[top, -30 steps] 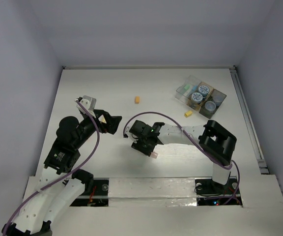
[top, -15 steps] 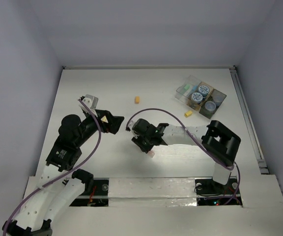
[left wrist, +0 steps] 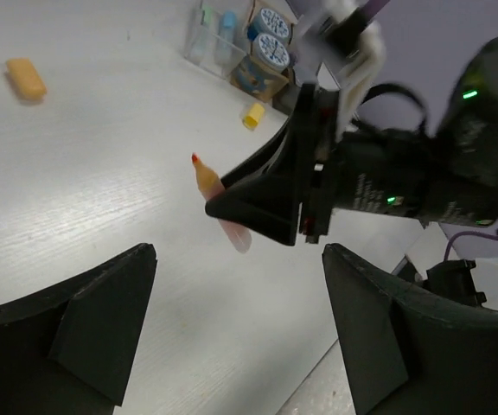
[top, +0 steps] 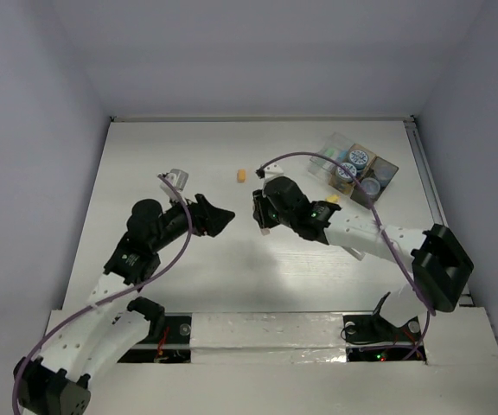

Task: Sort the stationery into containers
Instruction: Pick up the pen from the center of the board.

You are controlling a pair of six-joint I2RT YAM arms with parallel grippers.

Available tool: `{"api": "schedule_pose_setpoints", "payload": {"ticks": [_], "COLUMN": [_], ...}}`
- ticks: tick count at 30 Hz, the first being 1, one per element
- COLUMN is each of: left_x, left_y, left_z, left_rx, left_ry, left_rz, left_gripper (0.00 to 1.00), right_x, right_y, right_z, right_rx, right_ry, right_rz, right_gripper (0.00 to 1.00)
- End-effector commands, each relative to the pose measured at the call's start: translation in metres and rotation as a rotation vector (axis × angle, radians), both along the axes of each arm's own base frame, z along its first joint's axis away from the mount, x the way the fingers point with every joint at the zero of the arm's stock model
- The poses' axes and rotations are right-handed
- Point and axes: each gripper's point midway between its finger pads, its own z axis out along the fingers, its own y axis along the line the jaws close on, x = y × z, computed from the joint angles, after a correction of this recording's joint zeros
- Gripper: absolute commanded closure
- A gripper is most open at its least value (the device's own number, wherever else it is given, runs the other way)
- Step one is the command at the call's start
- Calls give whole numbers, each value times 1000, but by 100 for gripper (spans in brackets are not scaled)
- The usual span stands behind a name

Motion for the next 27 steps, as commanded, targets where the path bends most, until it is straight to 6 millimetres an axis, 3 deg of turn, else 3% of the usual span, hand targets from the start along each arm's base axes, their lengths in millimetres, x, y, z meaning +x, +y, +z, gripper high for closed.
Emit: {"api": "schedule_pose_setpoints", "payload": {"ticks": [1,3,8,14,20,27], "left_x": [-1,-4,6,17,28,37], "left_y": [-22,-35,-56,-68,-77,-84], "left_z": [1,-21,-39,-32,-38,-31], "left_rx": [-122,-118,-89,-95,-75,-56], "left_ry": [23,80,96,26,8,-43], "left_rz": [-46,-65,-28,20,51,105], "left_gripper": [26,27,27,29,40,49], "right_x": [19,20,14,3,-8,-14], "right_y": [23,25,35,42,44,45], "right_z": [65,81,105,117,118,116], "right_rx": [209,260,376,466,501,522], "right_ry": [-119,-135,-129,-117,-87,-64], "right_rz": [-63,-77,-56,-13,21,33], "right_gripper": [100,100,100,100,100,100]}}
